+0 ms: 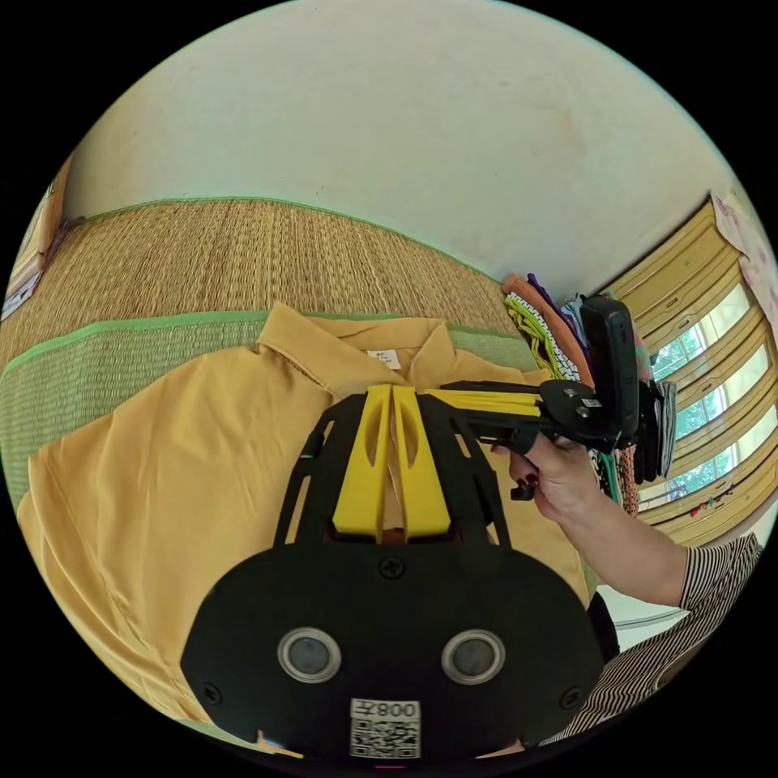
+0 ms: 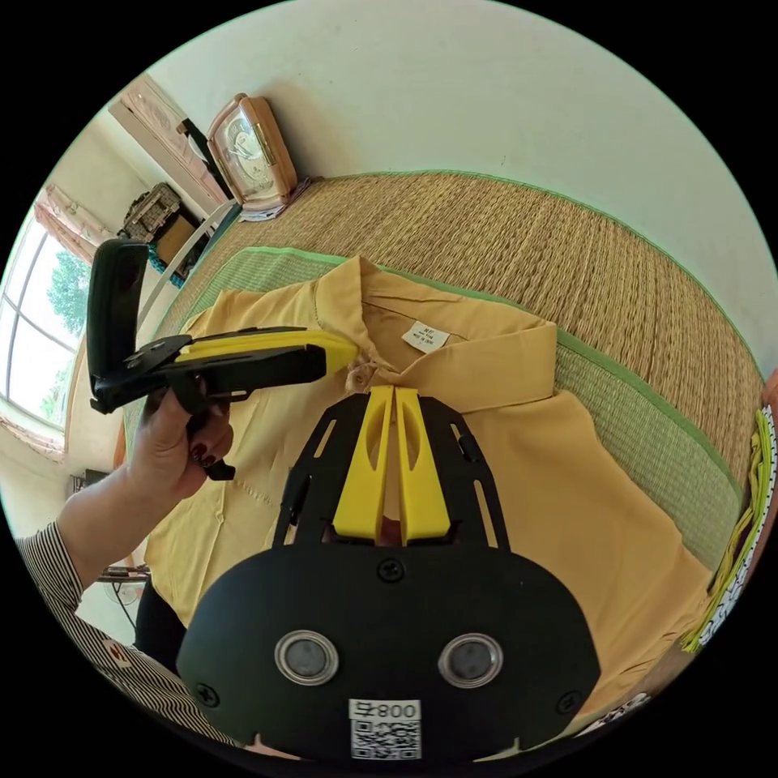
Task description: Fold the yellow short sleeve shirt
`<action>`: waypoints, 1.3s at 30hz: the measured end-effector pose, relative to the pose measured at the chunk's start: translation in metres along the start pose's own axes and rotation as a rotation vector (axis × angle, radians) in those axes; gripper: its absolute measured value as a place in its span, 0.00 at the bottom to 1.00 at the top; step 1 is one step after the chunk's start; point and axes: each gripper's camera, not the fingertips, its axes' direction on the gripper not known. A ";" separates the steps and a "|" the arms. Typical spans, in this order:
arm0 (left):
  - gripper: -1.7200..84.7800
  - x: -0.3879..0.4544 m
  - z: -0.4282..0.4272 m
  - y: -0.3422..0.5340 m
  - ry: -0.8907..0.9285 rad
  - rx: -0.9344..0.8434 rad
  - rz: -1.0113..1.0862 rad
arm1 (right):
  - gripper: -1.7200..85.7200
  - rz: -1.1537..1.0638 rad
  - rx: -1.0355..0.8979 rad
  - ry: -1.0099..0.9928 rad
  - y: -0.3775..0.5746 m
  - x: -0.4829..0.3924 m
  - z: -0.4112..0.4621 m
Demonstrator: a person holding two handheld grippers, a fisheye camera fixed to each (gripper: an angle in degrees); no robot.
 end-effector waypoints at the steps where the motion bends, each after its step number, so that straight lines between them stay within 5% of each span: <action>1: 0.02 0.001 -0.001 -0.004 0.009 0.009 0.007 | 0.02 0.006 0.002 -0.003 -0.002 0.001 0.000; 14: 0.03 -0.028 -0.012 -0.059 -0.094 0.013 -0.118 | 0.02 0.093 0.051 -0.118 -0.020 0.022 -0.001; 26: 0.03 -0.097 -0.024 -0.090 0.346 0.116 -0.324 | 0.02 0.089 0.069 -0.129 -0.035 0.022 0.003; 35: 0.03 -0.116 -0.065 -0.117 0.496 0.197 -0.355 | 0.02 0.084 0.090 -0.117 -0.040 0.011 0.005; 39: 0.03 -0.114 -0.067 -0.125 0.401 0.097 -0.320 | 0.02 0.088 0.089 -0.115 -0.043 0.004 0.006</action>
